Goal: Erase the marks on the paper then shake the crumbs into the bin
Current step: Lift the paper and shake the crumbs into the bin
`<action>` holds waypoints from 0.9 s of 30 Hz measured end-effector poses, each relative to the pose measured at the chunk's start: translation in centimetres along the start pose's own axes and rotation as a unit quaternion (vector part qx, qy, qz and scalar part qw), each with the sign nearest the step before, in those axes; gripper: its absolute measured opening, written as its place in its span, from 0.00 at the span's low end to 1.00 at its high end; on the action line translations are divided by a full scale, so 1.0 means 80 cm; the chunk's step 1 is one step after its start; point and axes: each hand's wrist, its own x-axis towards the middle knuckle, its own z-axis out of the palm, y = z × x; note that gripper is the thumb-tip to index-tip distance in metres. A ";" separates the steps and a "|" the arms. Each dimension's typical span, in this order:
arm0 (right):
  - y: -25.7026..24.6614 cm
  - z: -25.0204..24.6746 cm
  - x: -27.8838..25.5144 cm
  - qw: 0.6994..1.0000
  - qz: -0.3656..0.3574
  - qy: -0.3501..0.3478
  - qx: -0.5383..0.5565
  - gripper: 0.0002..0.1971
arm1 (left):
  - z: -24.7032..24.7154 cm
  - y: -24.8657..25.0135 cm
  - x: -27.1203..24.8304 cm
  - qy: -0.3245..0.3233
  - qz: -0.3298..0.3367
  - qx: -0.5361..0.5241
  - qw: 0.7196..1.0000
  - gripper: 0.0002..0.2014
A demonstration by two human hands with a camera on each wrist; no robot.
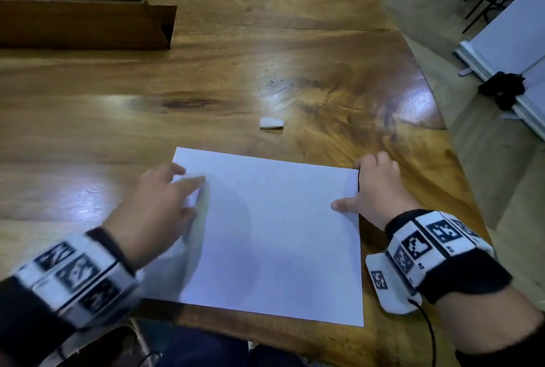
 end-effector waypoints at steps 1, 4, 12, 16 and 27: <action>-0.001 0.000 0.001 1.000 0.003 -0.004 0.003 0.41 | 0.008 -0.007 -0.013 -0.010 -0.013 0.011 1.000 0.27; -0.004 0.001 0.002 1.000 0.005 -0.021 0.001 0.37 | 0.023 -0.017 -0.036 -0.013 -0.024 0.013 1.000 0.31; 0.027 0.012 -0.014 0.933 0.046 -0.026 0.356 0.21 | 0.027 -0.011 -0.048 0.011 -0.037 0.015 0.999 0.31; 0.040 0.023 -0.025 0.887 0.066 -0.069 0.452 0.09 | 0.027 -0.008 -0.052 0.004 -0.048 0.004 0.999 0.30; 0.053 0.026 -0.034 0.831 0.077 -0.128 0.536 0.07 | 0.000 -0.030 -0.073 0.037 -0.144 -0.206 0.967 0.24</action>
